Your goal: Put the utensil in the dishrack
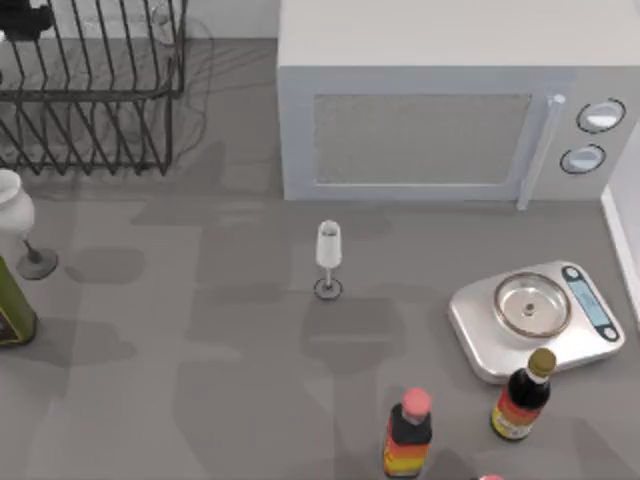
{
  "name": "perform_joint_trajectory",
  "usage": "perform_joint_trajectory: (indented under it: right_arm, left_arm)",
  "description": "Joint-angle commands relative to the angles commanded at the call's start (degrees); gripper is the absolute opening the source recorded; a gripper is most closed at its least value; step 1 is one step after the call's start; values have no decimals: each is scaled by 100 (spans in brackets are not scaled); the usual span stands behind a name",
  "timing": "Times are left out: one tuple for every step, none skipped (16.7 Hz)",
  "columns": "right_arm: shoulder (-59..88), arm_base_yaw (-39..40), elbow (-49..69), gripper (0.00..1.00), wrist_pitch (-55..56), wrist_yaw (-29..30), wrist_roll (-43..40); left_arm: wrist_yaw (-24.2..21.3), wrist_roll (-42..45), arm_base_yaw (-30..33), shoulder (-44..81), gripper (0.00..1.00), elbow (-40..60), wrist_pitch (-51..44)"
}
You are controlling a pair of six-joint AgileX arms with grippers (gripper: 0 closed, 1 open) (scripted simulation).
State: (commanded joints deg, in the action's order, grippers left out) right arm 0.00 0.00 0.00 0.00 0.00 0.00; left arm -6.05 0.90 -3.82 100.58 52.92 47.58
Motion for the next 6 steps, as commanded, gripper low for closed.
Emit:
perform_joint_trajectory:
  right_arm:
    - [0, 0, 0, 100, 0, 0, 0]
    - [0, 0, 0, 100, 0, 0, 0]
    - [0, 0, 0, 100, 0, 0, 0]
    - [0, 0, 0, 100, 0, 0, 0]
    - [0, 0, 0, 100, 0, 0, 0]
    - [0, 0, 0, 100, 0, 0, 0]
  left_arm:
    - [0, 0, 0, 0, 100, 0, 0]
    - [0, 0, 0, 0, 100, 0, 0]
    - [0, 0, 0, 0, 100, 0, 0]
    - [0, 0, 0, 0, 100, 0, 0]
    - [0, 0, 0, 0, 100, 0, 0]
    - [0, 0, 0, 0, 100, 0, 0]
